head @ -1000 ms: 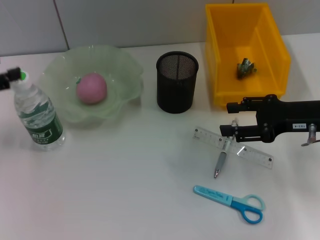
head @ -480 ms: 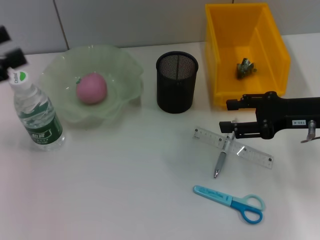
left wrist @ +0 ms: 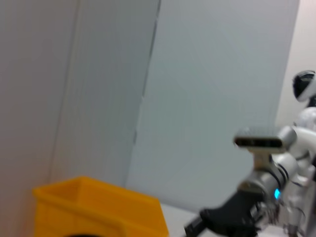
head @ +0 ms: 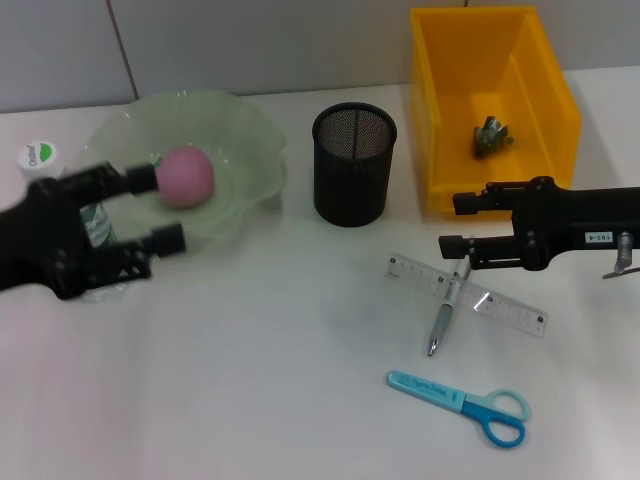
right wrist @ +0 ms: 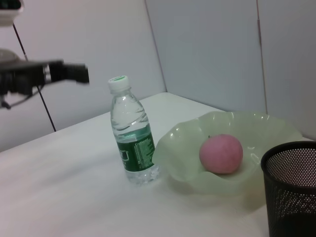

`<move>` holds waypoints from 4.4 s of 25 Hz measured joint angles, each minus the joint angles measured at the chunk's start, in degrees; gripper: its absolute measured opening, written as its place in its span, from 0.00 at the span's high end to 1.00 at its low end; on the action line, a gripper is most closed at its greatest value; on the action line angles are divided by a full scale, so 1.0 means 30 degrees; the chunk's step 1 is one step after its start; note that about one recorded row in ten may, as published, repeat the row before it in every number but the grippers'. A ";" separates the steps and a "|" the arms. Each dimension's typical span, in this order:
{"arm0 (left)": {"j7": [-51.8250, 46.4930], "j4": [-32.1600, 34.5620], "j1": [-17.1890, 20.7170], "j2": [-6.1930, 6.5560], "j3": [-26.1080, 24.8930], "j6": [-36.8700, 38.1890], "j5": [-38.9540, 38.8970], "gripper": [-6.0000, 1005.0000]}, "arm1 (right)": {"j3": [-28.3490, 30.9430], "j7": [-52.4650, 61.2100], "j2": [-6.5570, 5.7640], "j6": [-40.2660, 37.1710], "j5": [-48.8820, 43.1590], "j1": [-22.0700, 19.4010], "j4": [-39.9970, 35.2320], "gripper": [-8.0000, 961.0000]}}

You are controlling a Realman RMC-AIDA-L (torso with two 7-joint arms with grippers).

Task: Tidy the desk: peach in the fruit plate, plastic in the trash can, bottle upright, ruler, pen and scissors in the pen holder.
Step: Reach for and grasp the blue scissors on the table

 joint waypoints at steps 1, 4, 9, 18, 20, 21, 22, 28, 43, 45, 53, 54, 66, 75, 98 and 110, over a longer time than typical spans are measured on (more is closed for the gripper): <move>0.0248 -0.0176 -0.0060 -0.0086 0.0054 -0.0079 0.0445 0.19 | 0.0000 0.0018 -0.0001 -0.0010 0.0000 0.0008 -0.0002 0.25; 0.0717 -0.0321 -0.0240 -0.0376 0.0093 -0.0430 0.1826 0.19 | -0.0032 0.0194 -0.0016 -0.0024 0.0000 0.0018 -0.0005 0.25; 0.2397 -0.1153 -0.0244 -0.0511 0.0545 -0.0632 0.2615 0.19 | -0.0058 0.0377 -0.0100 -0.0022 -0.0001 0.0050 -0.0009 0.25; 0.5836 -0.3194 0.0258 -0.0518 0.0827 -0.1227 0.3230 0.19 | -0.1500 0.2794 -0.0311 -0.0158 -0.0312 0.0331 -0.0827 0.25; 0.5853 -0.3230 0.0265 -0.0516 0.1009 -0.1441 0.3377 0.19 | -0.2366 0.3855 -0.0290 -0.0213 -0.0316 0.0357 -0.1483 0.25; 0.5821 -0.3233 0.0266 -0.0514 0.1191 -0.1650 0.3464 0.19 | -0.2963 0.4533 -0.0260 -0.0245 -0.0317 0.0373 -0.1989 0.25; 0.5772 -0.3239 0.0267 -0.0513 0.1346 -0.1806 0.3534 0.19 | -0.3562 0.5451 -0.0219 -0.0349 -0.0325 0.0400 -0.2523 0.25; 0.5463 -0.3252 0.0262 -0.0504 0.1626 -0.2155 0.3574 0.19 | -0.6006 1.0783 -0.0109 -0.2434 -0.1835 0.1516 -0.5513 0.25; 0.4747 -0.3273 0.0310 -0.0447 0.1734 -0.3074 0.3599 0.19 | -1.1745 1.6869 0.0995 -0.4873 -0.8782 0.6762 -0.5858 0.25; 0.4606 -0.3273 0.0305 -0.0438 0.1735 -0.3087 0.3601 0.19 | -1.2450 1.6906 0.1313 -0.4875 -0.9343 0.7007 -0.5789 0.25; 0.4383 -0.3266 0.0314 -0.0401 0.1735 -0.3179 0.3656 0.19 | -1.4887 1.7290 0.1533 -0.4100 -0.9382 0.7192 -0.5081 0.25; 0.4379 -0.3262 0.0315 -0.0400 0.1734 -0.3189 0.3661 0.19 | -1.5061 1.7291 0.1541 -0.3990 -0.9327 0.7194 -0.4998 0.25; 0.4344 -0.3235 0.0325 -0.0389 0.1670 -0.3206 0.3702 0.19 | -1.7317 1.7146 0.1588 -0.2043 -0.8373 0.6953 -0.4026 0.25; 0.4345 -0.3243 0.0386 -0.0377 0.1615 -0.3208 0.3702 0.19 | -1.8318 1.7123 0.1595 -0.1538 -0.7769 0.6832 -0.3791 0.25; 0.4352 -0.3244 0.0378 -0.0377 0.1582 -0.3205 0.3690 0.19 | -1.8811 1.6909 0.1655 -0.0909 -0.7477 0.6626 -0.3728 0.51; 0.4352 -0.3191 0.0409 -0.0289 0.1557 -0.3204 0.3693 0.19 | -2.1521 1.9407 0.1567 -0.1031 -0.7642 0.6642 -0.5878 0.59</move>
